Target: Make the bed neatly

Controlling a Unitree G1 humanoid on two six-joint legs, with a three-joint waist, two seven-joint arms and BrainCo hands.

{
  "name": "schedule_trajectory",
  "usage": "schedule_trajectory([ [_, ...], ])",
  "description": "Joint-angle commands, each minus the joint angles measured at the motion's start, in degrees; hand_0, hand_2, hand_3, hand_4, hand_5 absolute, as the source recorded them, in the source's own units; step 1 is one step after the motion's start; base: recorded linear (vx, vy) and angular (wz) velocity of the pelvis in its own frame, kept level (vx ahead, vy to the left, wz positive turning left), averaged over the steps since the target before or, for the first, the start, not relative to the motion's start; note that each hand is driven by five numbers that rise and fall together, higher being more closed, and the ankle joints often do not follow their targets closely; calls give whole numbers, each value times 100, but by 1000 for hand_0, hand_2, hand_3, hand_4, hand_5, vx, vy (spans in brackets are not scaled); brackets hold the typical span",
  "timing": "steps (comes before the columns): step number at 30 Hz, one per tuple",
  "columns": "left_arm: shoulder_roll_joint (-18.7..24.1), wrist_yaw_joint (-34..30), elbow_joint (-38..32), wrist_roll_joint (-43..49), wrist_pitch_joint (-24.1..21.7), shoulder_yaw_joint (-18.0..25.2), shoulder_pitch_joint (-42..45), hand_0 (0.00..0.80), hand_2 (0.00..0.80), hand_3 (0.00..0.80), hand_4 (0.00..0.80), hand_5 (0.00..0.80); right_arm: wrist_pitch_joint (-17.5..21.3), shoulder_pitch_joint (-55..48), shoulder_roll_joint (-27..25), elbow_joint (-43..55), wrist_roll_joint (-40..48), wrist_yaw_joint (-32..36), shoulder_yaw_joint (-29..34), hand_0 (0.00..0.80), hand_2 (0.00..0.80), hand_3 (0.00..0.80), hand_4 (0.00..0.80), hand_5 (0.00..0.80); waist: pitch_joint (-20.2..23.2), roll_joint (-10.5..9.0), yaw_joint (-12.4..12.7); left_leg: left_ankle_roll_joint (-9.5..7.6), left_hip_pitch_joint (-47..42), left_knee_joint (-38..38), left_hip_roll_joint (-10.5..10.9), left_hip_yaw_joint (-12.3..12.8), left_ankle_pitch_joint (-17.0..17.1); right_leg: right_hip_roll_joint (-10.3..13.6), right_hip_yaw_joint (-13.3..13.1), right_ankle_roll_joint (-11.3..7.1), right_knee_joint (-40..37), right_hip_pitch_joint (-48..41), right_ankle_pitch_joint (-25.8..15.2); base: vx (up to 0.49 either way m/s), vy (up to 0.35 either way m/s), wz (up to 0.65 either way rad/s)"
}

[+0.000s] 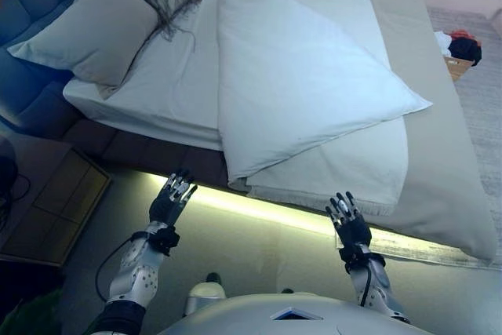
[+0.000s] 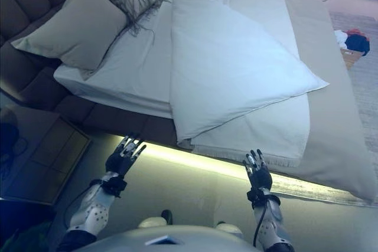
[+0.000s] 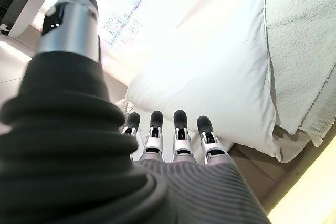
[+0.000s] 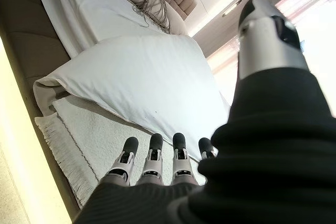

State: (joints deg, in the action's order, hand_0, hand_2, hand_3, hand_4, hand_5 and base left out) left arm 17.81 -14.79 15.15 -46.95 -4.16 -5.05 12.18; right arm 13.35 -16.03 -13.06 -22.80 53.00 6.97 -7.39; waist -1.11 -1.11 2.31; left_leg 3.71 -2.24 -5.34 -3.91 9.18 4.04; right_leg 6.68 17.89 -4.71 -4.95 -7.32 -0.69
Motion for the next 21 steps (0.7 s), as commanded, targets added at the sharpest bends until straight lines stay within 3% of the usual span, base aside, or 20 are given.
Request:
schedule_trajectory([
  [1,115,-1,-116,93,-217,-18,-300,0,0,0,0,0,317,153,-116,389,6,49,122,0,0,0,0,0,57,-24,-14,-109,-251,34,41,437,-374,132,37,-313,9,307,-335,0,0,0],
  [14,173,-55,-161,234,-328,201,-147,0,0,0,0,0,168,107,-70,307,16,270,97,0,0,0,0,0,63,-68,-26,-109,-342,34,36,502,-414,124,-78,-301,-1,303,-349,7,-5,0],
  [17,176,-29,-340,230,-317,305,74,0,0,0,0,0,-33,-22,-79,367,93,358,146,0,0,0,0,0,57,-85,-58,-124,-332,46,48,518,-413,105,-190,-297,1,366,-365,22,-23,-1],
  [21,166,-149,-423,77,-322,431,200,0,0,0,0,0,-166,-24,-182,395,88,485,218,0,0,0,0,0,-95,-103,-74,-128,-169,617,86,501,-614,105,-361,-236,100,418,-350,-14,-14,-9],
])
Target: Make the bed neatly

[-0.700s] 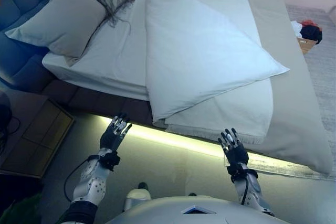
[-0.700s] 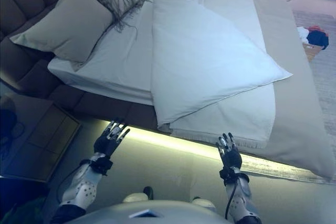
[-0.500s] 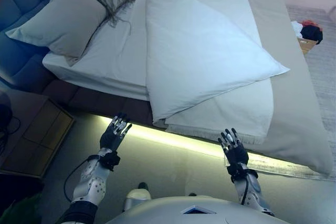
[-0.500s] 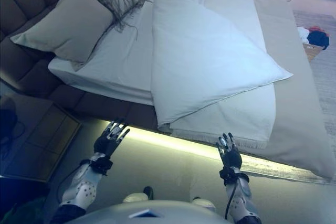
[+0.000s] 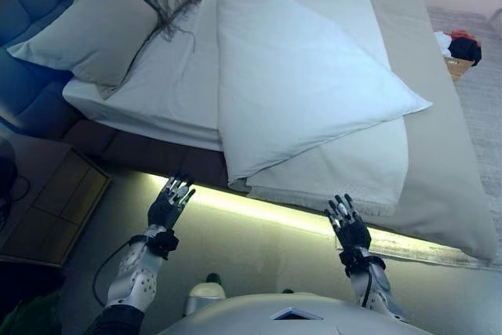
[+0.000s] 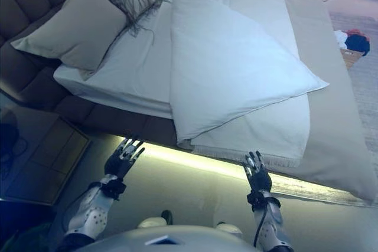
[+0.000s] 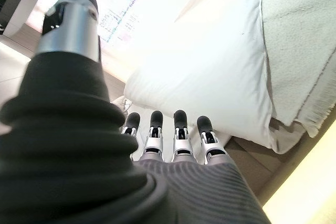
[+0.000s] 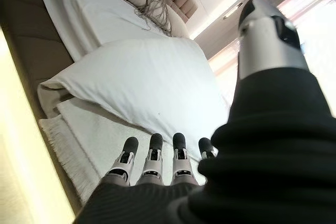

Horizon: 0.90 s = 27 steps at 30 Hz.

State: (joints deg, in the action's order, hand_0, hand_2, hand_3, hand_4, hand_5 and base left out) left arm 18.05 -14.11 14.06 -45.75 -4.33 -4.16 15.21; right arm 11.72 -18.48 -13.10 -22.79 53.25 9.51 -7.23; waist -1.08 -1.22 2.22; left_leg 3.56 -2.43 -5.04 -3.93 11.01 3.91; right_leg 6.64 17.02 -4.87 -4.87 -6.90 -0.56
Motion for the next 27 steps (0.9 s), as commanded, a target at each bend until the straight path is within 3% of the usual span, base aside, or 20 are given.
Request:
schedule_trajectory([
  [1,129,-235,-323,-83,-351,331,-88,0,0,0,0,0,-14,239,-214,401,60,252,196,0,0,0,0,0,-134,-116,-53,-121,-31,809,137,195,-668,101,-355,-185,120,419,-356,-32,-6,-14],
  [3,70,-193,-289,-146,-455,248,-104,0,0,0,0,0,-59,374,-314,352,125,244,154,0,0,0,0,0,-296,-114,31,-113,191,1284,250,-125,-702,68,-530,-128,106,384,-385,-24,42,-18],
  [5,48,-233,-296,-180,-425,193,-124,0,0,0,0,0,-68,445,-341,317,74,185,124,0,0,0,0,0,-311,-87,65,-156,217,1238,307,-227,-685,106,-571,-134,114,399,-403,13,137,-38],
  [13,127,-298,-21,70,-161,-99,-402,0,0,0,0,0,72,296,-78,412,66,-130,0,0,0,0,0,0,-234,106,-56,-409,-153,850,460,-125,-808,621,-505,-365,602,557,-338,54,198,0],
  [17,224,-277,130,172,-188,-222,-627,0,0,0,0,0,378,268,-8,433,107,-335,-53,0,0,0,0,0,-323,227,-46,-862,18,1121,808,-365,-955,1058,-627,-195,2377,1120,-389,18,298,20],
  [19,253,-218,169,163,-180,-296,-680,0,0,0,0,0,426,262,-30,402,174,-418,-55,0,0,0,0,0,-381,299,-35,-976,-59,1165,942,-556,-1068,1143,-694,-170,3379,1481,-403,92,287,60],
  [21,249,-164,170,94,-118,-287,-726,0,0,0,0,0,460,268,-33,406,181,-353,-95,0,0,0,0,0,-438,339,-30,-1033,-126,1157,1009,-582,-1076,1160,-683,-150,3986,1747,-449,103,197,50],
  [23,253,-90,193,57,-93,-238,-724,0,0,0,0,0,455,287,-26,367,150,-279,-87,0,0,0,0,0,-446,318,-32,-1008,-187,1174,1036,-591,-1116,1129,-633,-178,3819,1774,-541,98,40,16],
  [24,256,-46,232,29,-109,-220,-741,0,0,0,0,0,432,333,-23,349,125,-258,-87,0,0,0,0,0,-444,283,-51,-1002,-154,1189,1034,-555,-1048,1104,-530,-109,3433,1779,-749,107,-52,16],
  [27,270,48,326,-10,-163,-171,-807,0,0,0,0,0,385,507,-32,222,130,-200,-85,0,0,0,0,0,-441,73,-142,-872,-251,1266,1067,-590,-1269,1011,-629,-263,2008,1757,-1023,185,-165,7],
])
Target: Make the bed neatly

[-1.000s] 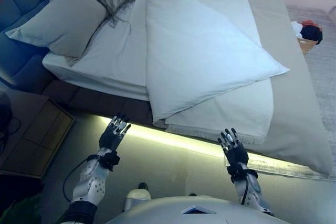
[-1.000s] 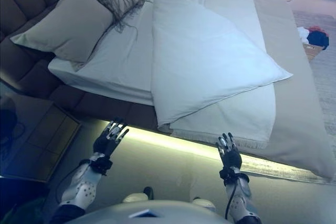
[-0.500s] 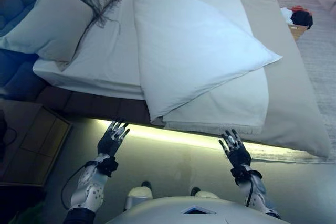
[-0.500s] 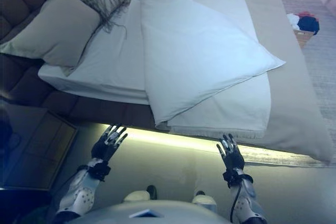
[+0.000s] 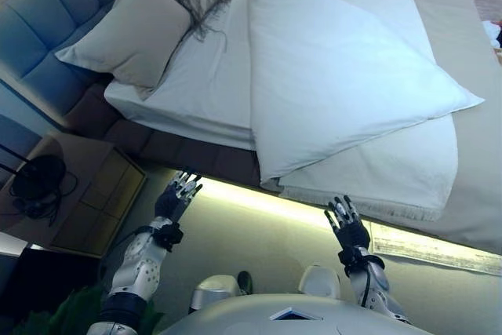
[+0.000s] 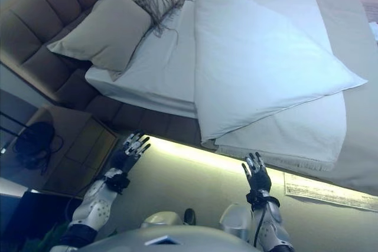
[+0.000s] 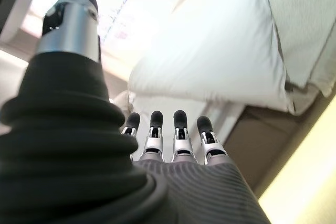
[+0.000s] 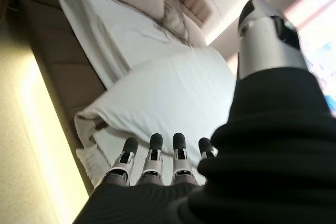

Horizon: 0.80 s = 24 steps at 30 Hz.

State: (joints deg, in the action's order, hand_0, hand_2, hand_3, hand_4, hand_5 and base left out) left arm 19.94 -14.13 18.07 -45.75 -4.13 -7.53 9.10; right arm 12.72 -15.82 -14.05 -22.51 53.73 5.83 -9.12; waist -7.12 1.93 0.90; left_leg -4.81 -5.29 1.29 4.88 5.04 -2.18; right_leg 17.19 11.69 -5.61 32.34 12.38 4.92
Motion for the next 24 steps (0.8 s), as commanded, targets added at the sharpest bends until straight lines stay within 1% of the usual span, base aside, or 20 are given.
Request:
schedule_trajectory([
  [1,91,38,-42,-14,-199,191,-216,0,0,0,0,0,268,286,58,149,98,206,136,0,0,0,0,0,157,-306,-35,1,11,662,194,-28,-753,-54,-154,-262,-2168,-165,-1660,227,-201,-7],
  [3,102,41,-6,-32,-207,229,-237,0,0,0,0,0,238,351,49,87,113,238,162,0,0,0,0,0,151,-398,-63,40,-52,707,205,-69,-923,-56,-218,-388,-2903,-140,-1889,251,-189,-2],
  [4,114,-7,57,-49,-197,331,-238,0,0,0,0,0,199,420,46,40,102,249,164,0,0,0,0,0,147,-444,-75,39,-103,747,161,-49,-1076,-32,-223,-474,-3372,-78,-2057,266,-188,2],
  [6,118,-56,130,-63,-206,422,-184,0,0,0,0,0,161,426,58,18,75,295,147,0,0,0,0,0,143,-484,-62,20,-164,799,104,-22,-1203,-25,-134,-545,-3637,-30,-2174,281,-184,1],
  [8,106,-74,123,-25,-167,511,-96,0,0,0,0,0,148,354,68,33,67,357,135,0,0,0,0,0,156,-513,-43,3,-207,830,58,-12,-1285,-22,-78,-567,-3648,22,-2213,289,-200,4],
  [10,99,-183,121,98,-148,611,56,0,0,0,0,0,100,211,85,69,66,435,183,0,0,0,0,0,151,-582,-45,0,-256,999,3,-96,-1397,-4,-178,-577,-3442,30,-2231,402,-297,22],
  [12,99,-258,6,149,-121,679,240,0,0,0,0,0,43,100,68,120,46,469,223,0,0,0,0,0,179,-600,-27,38,-339,1046,-73,-139,-1462,-42,-163,-587,-3342,-16,-2150,382,-288,39],
  [14,93,-288,-62,136,-128,683,398,0,0,0,0,0,-5,67,5,136,61,429,210,0,0,0,0,0,251,-595,-18,172,-391,1116,-256,-183,-1356,-208,-230,-576,-3408,-181,-1988,386,-352,26],
  [16,110,-301,-79,67,-107,709,477,0,0,0,0,0,-80,85,-60,167,88,347,162,0,0,0,0,0,282,-591,-11,262,-435,1157,-394,-167,-1294,-292,-237,-541,-3266,-241,-1894,321,-326,18],
  [17,116,-297,-81,28,-54,736,538,0,0,0,0,0,-157,78,-103,206,104,229,150,0,0,0,0,0,308,-556,-28,360,-455,1190,-554,-201,-1118,-405,-327,-490,-3112,-279,-1713,279,-303,12],
  [18,112,-320,-40,-9,-57,735,552,0,0,0,0,0,-220,85,-146,252,133,192,151,0,0,0,0,0,326,-514,-43,472,-428,1236,-688,-237,-800,-506,-356,-428,-3012,-323,-1597,326,-397,10],
  [19,109,-421,-63,-66,-35,729,558,0,0,0,0,0,-286,65,-229,328,200,291,158,0,0,0,0,0,343,-494,-64,580,-338,1358,-848,-304,-415,-654,-377,-342,-2916,-399,-1394,266,-359,11],
  [20,106,-433,-132,-79,-19,713,592,0,0,0,0,0,-300,36,-301,344,244,337,170,0,0,0,0,0,342,-491,-67,610,-270,1461,-904,-338,-294,-739,-360,-255,-2883,-450,-1278,316,-428,11],
  [22,24,-429,-191,-227,-76,542,643,0,0,0,0,0,-276,48,-393,275,263,327,204,0,0,0,0,0,365,-482,-78,668,-160,1792,-979,-374,48,-924,-250,-41,-2867,-577,-1074,245,-349,6],
  [23,-5,-448,-218,-295,-63,464,615,0,0,0,0,0,-240,86,-443,226,319,314,224,0,0,0,0,0,364,-474,-83,683,-45,2006,-981,-365,249,-1002,-207,63,-2874,-659,-974,201,-322,-1],
  [24,-43,-476,-224,-280,-88,386,578,0,0,0,0,0,-185,114,-502,194,397,309,229,0,0,0,0,0,346,-497,-87,656,130,2421,-946,-324,325,-1031,-171,164,-2855,-723,-882,201,-337,-2],
])
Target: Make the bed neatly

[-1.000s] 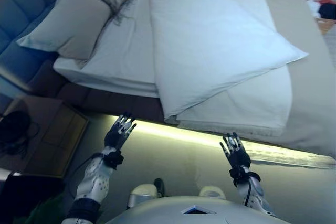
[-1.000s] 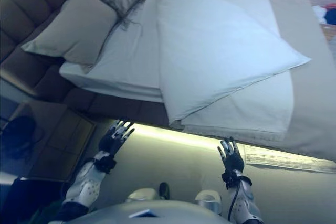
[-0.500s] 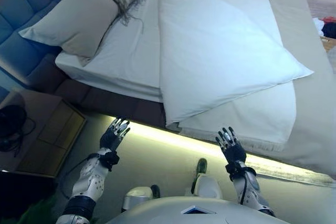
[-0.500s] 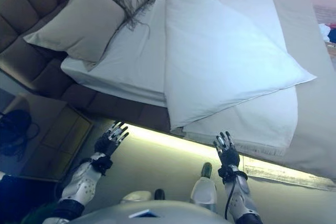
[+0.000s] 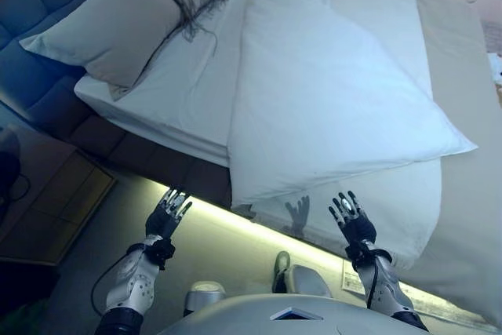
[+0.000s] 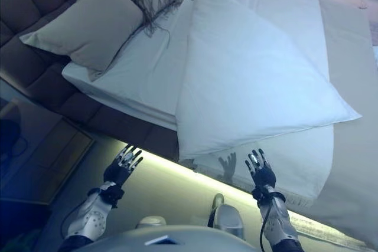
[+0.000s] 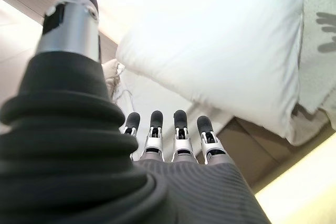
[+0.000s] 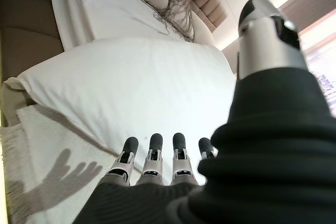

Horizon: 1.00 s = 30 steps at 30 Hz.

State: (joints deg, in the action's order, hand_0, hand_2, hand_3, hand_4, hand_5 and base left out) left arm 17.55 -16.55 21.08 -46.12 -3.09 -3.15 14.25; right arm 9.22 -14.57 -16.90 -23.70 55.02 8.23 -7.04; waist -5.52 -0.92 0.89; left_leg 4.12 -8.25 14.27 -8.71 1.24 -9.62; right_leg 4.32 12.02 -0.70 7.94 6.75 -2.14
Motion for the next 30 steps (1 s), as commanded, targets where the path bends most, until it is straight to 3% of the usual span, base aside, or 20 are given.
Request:
schedule_trajectory([
  [1,175,-265,-510,-218,-251,-157,23,0,0,0,0,0,209,19,-237,270,293,71,35,0,0,0,0,0,172,-235,-99,-267,613,1513,438,126,1118,223,-161,-236,-358,-201,-80,188,-315,1],
  [3,123,-345,-461,-155,-285,-348,-82,0,0,0,0,0,280,79,-263,156,326,49,86,0,0,0,0,0,112,-229,-134,-327,923,2001,345,326,1106,115,-119,-91,-260,-290,66,182,-252,5],
  [6,111,-432,-392,-63,-265,-523,-206,0,0,0,0,0,311,51,-217,165,467,18,139,0,0,0,0,0,52,-196,-179,-366,1036,1261,268,397,1214,-78,-204,-64,-183,-410,237,212,-120,17],
  [11,131,-401,-289,-108,-63,-579,-470,0,0,0,0,0,332,-120,-230,487,530,-46,127,0,0,0,0,0,18,-40,-118,30,1343,-559,76,189,2007,-237,-268,-168,-338,-782,454,244,-12,35],
  [12,98,-377,-236,-69,-86,-594,-494,0,0,0,0,0,336,-164,-256,587,505,-81,90,0,0,0,0,0,-9,21,-41,140,1514,-1055,68,33,2289,-289,-324,-178,-339,-908,561,322,4,17],
  [14,54,-404,-180,6,-144,-581,-447,0,0,0,0,0,307,-205,-266,662,509,-97,85,0,0,0,0,0,-51,81,56,202,1653,-1475,73,-139,2542,-350,-407,-156,-265,-1044,713,351,12,-2],
  [17,40,-502,-222,93,-114,-494,-276,0,0,0,0,0,320,-304,-234,624,498,-22,118,0,0,0,0,0,-57,178,170,219,1828,-1842,105,-236,2625,-401,-448,-114,-94,-1167,938,389,16,-27],
  [20,72,-598,-186,161,-66,-408,-169,0,0,0,0,0,380,-399,-156,488,495,140,133,0,0,0,0,0,-19,248,220,218,1966,-1927,159,-166,2527,-394,-434,-128,60,-1314,1145,418,31,-64],
  [23,122,-707,-167,222,-22,-355,-166,0,0,0,0,0,423,-473,-101,434,501,201,124,0,0,0,0,0,20,272,259,190,1946,-1893,216,-111,2383,-286,-410,-191,171,-1475,1323,462,82,-45],
  [26,207,-647,-206,225,42,-321,-187,0,0,0,0,0,501,-434,40,306,416,126,42,0,0,0,0,0,67,281,290,56,1764,-1854,334,-162,2074,8,-377,-376,479,-1479,1407,491,173,-11],
  [28,318,-691,-207,287,131,-330,-214,0,0,0,0,0,468,-526,192,333,428,9,135,0,0,0,0,0,149,198,267,-137,1738,-1569,530,-118,1862,304,-400,-579,680,-1531,1157,462,213,-39],
  [30,337,-643,-324,370,80,-381,-215,0,0,0,0,0,473,-607,315,390,350,27,103,0,0,0,0,0,257,108,299,-372,1782,-1311,782,-117,1647,652,-402,-747,1078,-1402,613,389,222,-37],
])
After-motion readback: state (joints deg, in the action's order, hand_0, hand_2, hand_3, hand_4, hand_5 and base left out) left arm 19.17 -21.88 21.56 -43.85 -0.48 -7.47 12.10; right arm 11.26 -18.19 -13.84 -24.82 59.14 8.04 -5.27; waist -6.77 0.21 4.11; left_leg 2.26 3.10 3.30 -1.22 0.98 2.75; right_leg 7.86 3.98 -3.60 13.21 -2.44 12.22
